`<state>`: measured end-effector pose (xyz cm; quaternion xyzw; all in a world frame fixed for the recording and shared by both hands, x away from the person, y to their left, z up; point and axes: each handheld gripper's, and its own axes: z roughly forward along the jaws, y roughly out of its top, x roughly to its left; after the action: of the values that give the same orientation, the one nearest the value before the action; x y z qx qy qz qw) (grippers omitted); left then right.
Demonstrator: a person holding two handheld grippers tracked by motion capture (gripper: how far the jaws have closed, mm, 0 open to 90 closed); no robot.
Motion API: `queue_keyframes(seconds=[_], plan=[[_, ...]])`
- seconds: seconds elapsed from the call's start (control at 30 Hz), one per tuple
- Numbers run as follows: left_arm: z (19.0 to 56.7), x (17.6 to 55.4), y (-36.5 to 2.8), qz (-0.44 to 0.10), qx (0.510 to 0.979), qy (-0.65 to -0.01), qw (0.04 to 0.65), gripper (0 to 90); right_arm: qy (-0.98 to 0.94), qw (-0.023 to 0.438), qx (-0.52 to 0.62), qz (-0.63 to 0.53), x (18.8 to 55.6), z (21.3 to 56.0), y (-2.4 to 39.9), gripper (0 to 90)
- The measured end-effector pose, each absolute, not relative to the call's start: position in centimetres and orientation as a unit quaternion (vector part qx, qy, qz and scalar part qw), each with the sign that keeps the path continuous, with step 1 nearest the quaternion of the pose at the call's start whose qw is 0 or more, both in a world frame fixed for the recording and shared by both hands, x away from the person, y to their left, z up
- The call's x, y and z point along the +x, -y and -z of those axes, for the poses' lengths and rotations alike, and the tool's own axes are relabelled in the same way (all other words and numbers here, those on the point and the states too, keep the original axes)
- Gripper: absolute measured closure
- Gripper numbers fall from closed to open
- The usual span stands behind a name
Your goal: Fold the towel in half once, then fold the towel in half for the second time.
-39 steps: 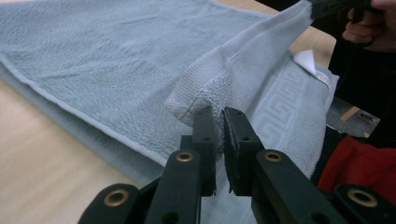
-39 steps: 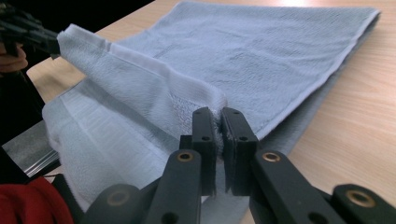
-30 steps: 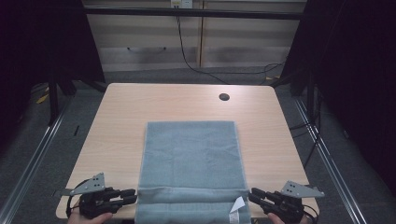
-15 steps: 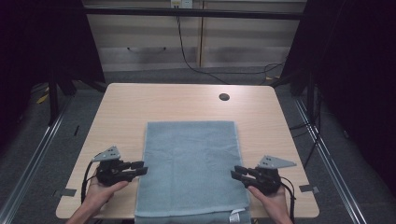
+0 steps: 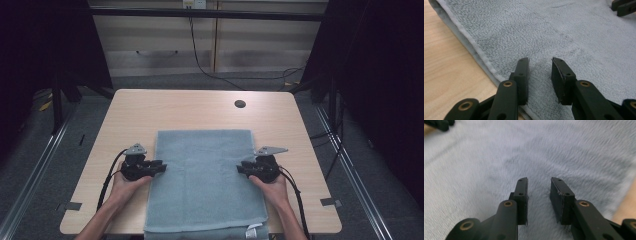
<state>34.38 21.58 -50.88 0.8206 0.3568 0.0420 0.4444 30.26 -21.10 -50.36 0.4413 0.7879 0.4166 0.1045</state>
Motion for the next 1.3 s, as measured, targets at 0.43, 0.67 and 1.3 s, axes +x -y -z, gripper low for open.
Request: queue_keyframes(seconds=[0.43,0.67,1.3], plan=[[50.5,30.1,-22.2,-0.027,0.842,-0.324,0.431,69.2,-0.797,0.09,0.43,-0.415,25.7,50.6,20.9,67.8],[50.3,28.5,-22.1,-0.015,0.844,-0.328,0.425,70.7,-0.801,0.078,0.42,-0.42,23.5,50.6,20.9,67.9],[49.9,24.5,-23.4,0.011,0.853,-0.303,0.426,65.8,-0.819,0.06,0.392,-0.414,19.8,49.7,20.4,66.9]])
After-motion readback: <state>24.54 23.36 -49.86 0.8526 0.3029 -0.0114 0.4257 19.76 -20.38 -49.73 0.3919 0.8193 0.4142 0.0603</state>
